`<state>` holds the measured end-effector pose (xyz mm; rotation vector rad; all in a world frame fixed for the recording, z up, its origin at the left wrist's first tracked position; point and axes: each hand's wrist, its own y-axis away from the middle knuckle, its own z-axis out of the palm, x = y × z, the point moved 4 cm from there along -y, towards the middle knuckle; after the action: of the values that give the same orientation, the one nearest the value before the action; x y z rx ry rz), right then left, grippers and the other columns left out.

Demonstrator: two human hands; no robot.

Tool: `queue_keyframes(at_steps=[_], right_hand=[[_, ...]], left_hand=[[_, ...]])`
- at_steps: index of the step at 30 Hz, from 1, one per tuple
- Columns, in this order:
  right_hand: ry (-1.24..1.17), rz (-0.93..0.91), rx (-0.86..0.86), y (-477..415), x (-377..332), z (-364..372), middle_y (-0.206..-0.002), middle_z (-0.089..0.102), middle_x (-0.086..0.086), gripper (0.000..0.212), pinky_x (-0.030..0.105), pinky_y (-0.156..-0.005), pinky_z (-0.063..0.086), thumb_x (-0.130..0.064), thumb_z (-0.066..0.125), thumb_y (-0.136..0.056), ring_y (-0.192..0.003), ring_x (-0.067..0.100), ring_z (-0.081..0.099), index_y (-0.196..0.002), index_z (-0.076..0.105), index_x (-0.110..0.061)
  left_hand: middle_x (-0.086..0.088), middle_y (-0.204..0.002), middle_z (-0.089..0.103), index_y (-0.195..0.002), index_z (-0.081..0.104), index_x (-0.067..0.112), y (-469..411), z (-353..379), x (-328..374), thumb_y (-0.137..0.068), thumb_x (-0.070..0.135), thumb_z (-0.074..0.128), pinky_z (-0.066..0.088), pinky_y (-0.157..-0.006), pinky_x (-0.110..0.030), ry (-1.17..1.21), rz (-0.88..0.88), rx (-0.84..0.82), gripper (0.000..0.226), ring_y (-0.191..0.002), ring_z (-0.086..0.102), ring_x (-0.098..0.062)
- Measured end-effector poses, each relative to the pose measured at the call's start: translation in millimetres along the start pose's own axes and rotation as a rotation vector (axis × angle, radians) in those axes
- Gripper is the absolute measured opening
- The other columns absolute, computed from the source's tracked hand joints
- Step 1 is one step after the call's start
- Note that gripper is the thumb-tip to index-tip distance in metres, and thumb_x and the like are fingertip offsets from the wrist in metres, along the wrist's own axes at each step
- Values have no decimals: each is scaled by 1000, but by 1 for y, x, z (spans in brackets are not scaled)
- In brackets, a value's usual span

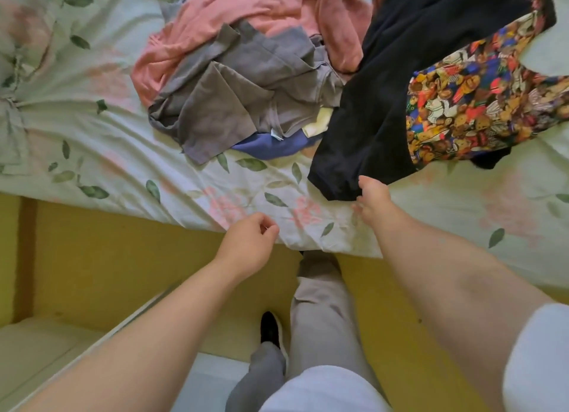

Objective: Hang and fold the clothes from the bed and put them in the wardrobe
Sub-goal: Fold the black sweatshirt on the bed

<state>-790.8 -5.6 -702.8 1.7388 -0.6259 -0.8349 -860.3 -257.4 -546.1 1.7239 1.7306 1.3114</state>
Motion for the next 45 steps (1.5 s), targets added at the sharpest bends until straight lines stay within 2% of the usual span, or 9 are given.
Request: queue_keyframes(at_steps=[9, 15, 21, 26, 29, 34, 38, 42, 45], right_hand=[[-271, 14, -1, -10, -37, 3, -144, 53, 16, 45, 45, -109, 44, -11, 53, -102, -126, 34, 55, -146, 46, -9], [-216, -130, -38, 73, -59, 5, -109, 56, 13, 42, 39, -52, 50, 13, 47, -95, -81, 25, 56, -125, 53, -15], [-585, -149, -236, 205, -109, -14, -110, 58, 15, 37, 41, -73, 51, 9, 38, -101, -98, 31, 62, -114, 58, -19], [-458, -518, -349, 342, -143, -23, -117, 62, 15, 28, 34, -66, 55, 6, 47, -100, -105, 29, 62, -103, 64, -16], [-408, -746, -319, 409, -152, -27, -130, 61, 17, 24, 37, -80, 59, 4, 57, -97, -122, 32, 57, -106, 70, -14], [-217, -1149, -103, 502, -152, -44, -113, 68, 13, 24, 45, -84, 62, 1, 66, -92, -106, 30, 69, -110, 73, -13], [-19, -1408, 96, 568, -159, -54, -73, 70, -15, 36, 35, -82, 62, 4, 63, -87, -81, 10, 70, -116, 73, -14], [71, -1573, 320, 616, -168, -72, -72, 66, -11, 51, 20, -58, 49, 8, 53, -81, -57, 0, 58, -122, 72, -17], [123, -1684, 424, 642, -167, -89, -85, 70, -13, 55, 12, -55, 45, 7, 51, -78, -56, -5, 58, -123, 70, -18]], left_hand=[[6, -90, 71, -94, 64, 28, -27, 2, 34, -100, 36, 56, 57, -74, -36, 54, -17, -38, 13, -79, 71, -19], [0, -91, 72, -93, 66, 21, -3, -18, 78, -99, 29, 57, 50, -61, -27, -12, 89, -146, 14, -70, 69, -16], [-6, -96, 75, -112, 67, 10, 31, -61, 128, -105, 34, 50, 49, -65, -30, 69, 162, -222, 31, -71, 66, -18], [-15, -118, 73, -124, 61, 9, 72, -77, 162, -90, 83, 33, 57, -91, -43, 532, 11, -709, 86, -103, 74, -31], [-20, -125, 69, -124, 57, 8, 89, -98, 193, -87, 85, 35, 52, -103, -50, 823, 105, -803, 88, -112, 69, -38], [-8, -124, 68, -126, 61, 16, 133, -145, 239, -89, 39, 64, 51, -104, -44, 829, 496, -672, 44, -113, 68, -27], [2, -129, 68, -145, 48, 24, 176, -168, 263, -71, 13, 79, 53, -100, -35, 556, 886, -441, 81, -118, 64, -15], [18, -120, 66, -134, 52, 34, 212, -177, 283, -69, 45, 89, 52, -87, -18, 401, 1145, -158, 76, -109, 61, 3], [19, -99, 66, -111, 55, 38, 231, -184, 299, -79, 45, 82, 46, -67, -16, 372, 1204, 47, 42, -89, 61, 10]])
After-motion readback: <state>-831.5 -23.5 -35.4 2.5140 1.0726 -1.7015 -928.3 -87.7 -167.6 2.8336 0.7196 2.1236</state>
